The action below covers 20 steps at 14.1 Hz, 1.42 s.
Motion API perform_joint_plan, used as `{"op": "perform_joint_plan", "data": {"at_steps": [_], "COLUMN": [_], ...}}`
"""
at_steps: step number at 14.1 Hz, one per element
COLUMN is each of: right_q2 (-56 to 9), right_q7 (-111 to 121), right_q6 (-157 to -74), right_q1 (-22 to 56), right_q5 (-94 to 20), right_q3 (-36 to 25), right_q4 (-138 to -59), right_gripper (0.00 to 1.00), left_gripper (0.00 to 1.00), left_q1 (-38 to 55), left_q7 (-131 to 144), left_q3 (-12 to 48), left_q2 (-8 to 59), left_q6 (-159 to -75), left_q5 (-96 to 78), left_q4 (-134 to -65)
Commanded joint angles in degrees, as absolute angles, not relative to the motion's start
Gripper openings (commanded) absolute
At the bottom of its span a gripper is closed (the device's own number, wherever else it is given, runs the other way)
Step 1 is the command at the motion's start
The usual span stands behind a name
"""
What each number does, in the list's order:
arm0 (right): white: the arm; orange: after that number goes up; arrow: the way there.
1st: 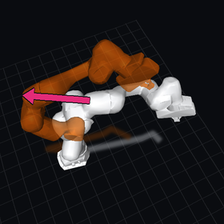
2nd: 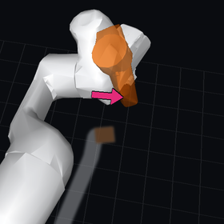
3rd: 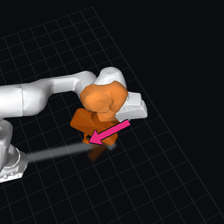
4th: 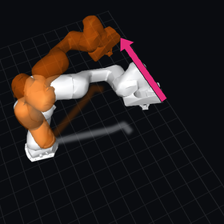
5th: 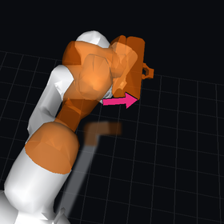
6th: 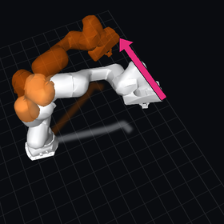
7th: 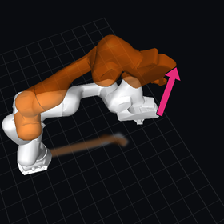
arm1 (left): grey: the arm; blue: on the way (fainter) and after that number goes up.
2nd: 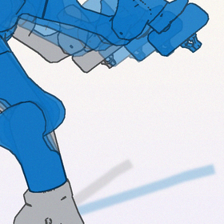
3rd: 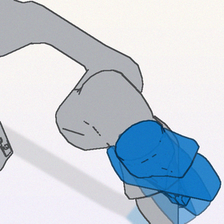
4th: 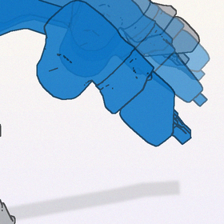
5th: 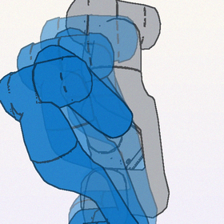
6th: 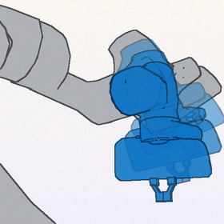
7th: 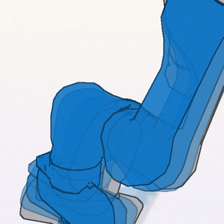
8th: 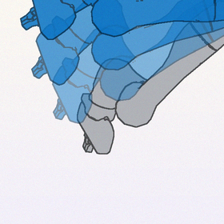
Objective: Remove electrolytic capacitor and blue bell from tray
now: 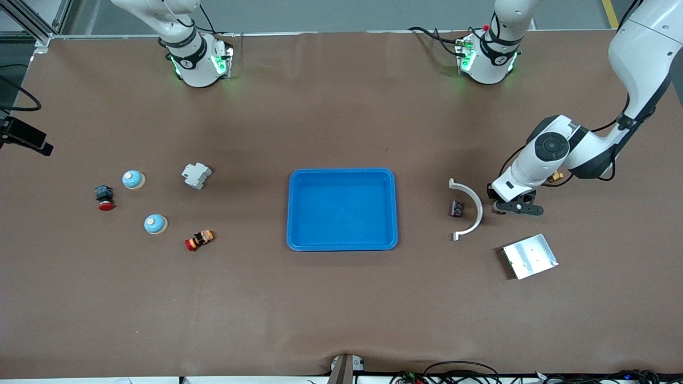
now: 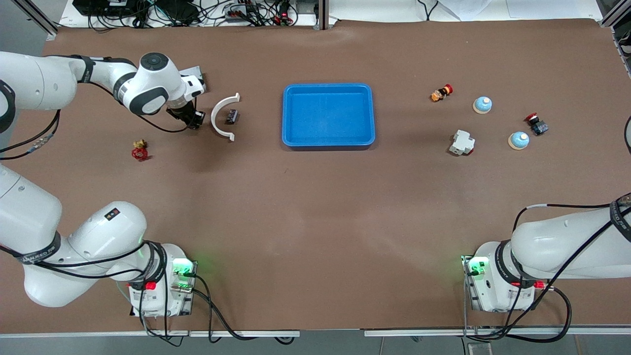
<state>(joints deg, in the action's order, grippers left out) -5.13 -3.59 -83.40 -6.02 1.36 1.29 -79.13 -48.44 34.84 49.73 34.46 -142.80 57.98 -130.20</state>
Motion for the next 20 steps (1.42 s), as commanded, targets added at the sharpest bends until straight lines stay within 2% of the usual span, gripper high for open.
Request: {"op": "perform_joint_plan", "data": {"at_steps": [1,10,14,17,20], "right_q2": [-3.3,-3.3,-3.3,-3.3,-3.4], "right_q7": [-2.9,-2.8,-2.8,-1.3,-1.0], "right_q6": [-83.3,-83.3,-83.4,-83.2,-83.8], "right_q1": [-6.2,-6.5,-6.6,-7.1,-7.5], "right_q5": [0.7,0.7,0.7,0.7,0.6], "right_q3": [1.2,1.2,1.2,1.1,1.1], "right_q4": [-80.9,-80.8,-80.9,-80.9,-80.9], "right_gripper": [1.00,1.00,1.00,1.00,1.00], "left_gripper": [1.00,1.00,1.00,1.00,1.00], "left_q1": [-48.3,-48.8,-48.8,-48.8,-48.8], "left_q7": [38.0,37.4,36.6,33.3,26.3], "left_q3": [48.9,50.4,51.9,55.0,56.7], "left_q2": [35.9,33.8,33.9,34.3,34.0], "left_q6": [-143.7,-143.3,-142.8,-134.7,-130.4], "left_q5": [60.4,56.5,51.4,47.7,40.2], "left_q4": [-129.5,-127.5,-124.4,-120.0,-115.4]}}
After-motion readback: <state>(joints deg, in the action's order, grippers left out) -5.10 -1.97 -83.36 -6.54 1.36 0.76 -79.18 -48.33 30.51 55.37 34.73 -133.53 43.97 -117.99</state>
